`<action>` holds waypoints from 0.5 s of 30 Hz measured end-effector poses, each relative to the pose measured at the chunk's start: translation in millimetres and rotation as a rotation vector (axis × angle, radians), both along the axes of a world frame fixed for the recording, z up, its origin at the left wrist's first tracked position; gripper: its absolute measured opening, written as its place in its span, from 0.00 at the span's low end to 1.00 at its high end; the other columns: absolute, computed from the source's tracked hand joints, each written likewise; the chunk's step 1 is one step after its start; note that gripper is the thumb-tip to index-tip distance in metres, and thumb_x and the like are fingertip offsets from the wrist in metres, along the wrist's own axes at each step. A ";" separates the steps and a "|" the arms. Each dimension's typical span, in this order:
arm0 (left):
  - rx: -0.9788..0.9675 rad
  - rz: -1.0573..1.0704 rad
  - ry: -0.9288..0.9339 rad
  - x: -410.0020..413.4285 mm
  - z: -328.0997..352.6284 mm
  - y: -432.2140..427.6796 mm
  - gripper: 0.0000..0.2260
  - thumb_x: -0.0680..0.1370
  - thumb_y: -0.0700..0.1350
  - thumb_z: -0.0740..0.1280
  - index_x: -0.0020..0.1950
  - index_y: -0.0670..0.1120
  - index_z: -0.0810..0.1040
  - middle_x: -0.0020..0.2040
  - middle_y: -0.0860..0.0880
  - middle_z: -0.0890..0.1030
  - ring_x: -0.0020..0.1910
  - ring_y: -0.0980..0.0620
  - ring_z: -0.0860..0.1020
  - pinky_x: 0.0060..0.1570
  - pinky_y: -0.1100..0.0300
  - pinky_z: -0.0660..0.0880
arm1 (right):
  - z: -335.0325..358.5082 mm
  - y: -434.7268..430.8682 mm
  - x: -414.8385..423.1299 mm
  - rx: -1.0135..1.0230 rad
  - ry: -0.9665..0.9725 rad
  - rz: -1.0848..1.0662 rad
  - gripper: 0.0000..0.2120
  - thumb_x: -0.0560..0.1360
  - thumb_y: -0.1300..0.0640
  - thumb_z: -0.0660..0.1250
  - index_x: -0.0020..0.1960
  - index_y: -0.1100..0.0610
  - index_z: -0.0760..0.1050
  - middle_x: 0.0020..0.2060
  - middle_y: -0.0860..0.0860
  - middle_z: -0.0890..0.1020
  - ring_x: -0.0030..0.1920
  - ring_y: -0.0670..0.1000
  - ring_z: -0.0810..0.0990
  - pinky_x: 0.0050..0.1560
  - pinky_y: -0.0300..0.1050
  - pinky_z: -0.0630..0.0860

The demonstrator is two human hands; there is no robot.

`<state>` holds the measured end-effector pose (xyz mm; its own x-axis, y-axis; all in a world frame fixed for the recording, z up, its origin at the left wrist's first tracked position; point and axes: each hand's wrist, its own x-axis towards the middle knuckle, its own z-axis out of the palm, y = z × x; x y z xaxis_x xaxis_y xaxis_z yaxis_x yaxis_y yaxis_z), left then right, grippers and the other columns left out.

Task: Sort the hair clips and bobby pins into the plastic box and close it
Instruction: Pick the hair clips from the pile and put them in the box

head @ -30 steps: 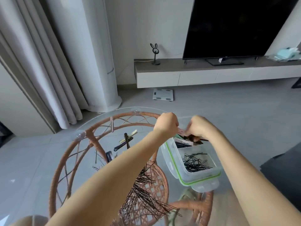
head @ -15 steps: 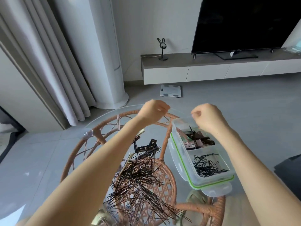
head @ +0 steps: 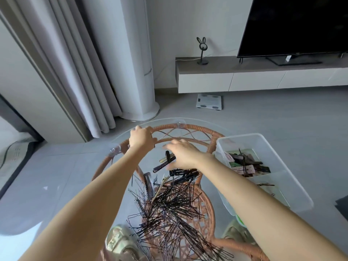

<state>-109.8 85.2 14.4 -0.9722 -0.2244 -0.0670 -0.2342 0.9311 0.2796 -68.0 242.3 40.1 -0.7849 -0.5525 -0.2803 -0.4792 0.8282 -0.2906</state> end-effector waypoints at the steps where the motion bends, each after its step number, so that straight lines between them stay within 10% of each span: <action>1: 0.028 -0.012 0.030 -1.0 -1.1 -0.2 0.15 0.75 0.44 0.66 0.62 0.46 0.75 0.60 0.39 0.75 0.60 0.40 0.72 0.57 0.51 0.72 | -2.1 -4.3 -3.1 0.016 -0.009 -0.008 0.34 0.69 0.48 0.71 0.71 0.54 0.62 0.69 0.56 0.65 0.68 0.59 0.61 0.66 0.55 0.62; 5: 0.093 0.000 0.089 -3.6 -1.2 -1.7 0.14 0.72 0.32 0.61 0.55 0.41 0.75 0.52 0.42 0.80 0.51 0.40 0.77 0.42 0.55 0.70 | -1.0 -11.6 -8.8 0.037 -0.103 -0.050 0.32 0.68 0.52 0.73 0.67 0.58 0.65 0.64 0.57 0.72 0.62 0.59 0.71 0.61 0.54 0.70; 10: 0.088 0.028 -0.062 1.5 8.3 -4.4 0.05 0.74 0.39 0.64 0.45 0.37 0.76 0.37 0.43 0.76 0.38 0.42 0.76 0.36 0.57 0.71 | 5.4 -18.5 -3.6 0.057 -0.203 -0.081 0.29 0.68 0.56 0.74 0.63 0.62 0.65 0.54 0.60 0.77 0.49 0.59 0.78 0.44 0.49 0.73; 15: 0.120 -0.038 -0.066 19.9 5.9 -9.8 0.10 0.73 0.37 0.62 0.50 0.39 0.81 0.41 0.44 0.81 0.36 0.47 0.74 0.37 0.59 0.72 | 4.4 -25.9 8.1 0.203 -0.075 -0.104 0.30 0.64 0.53 0.77 0.61 0.63 0.69 0.60 0.60 0.71 0.57 0.60 0.73 0.55 0.51 0.74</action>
<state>-89.9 75.3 20.3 -0.9725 -0.1739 -0.1552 -0.2209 0.9003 0.3750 -59.9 216.3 44.5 -0.8074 -0.3961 -0.4372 -0.3716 0.9171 -0.1446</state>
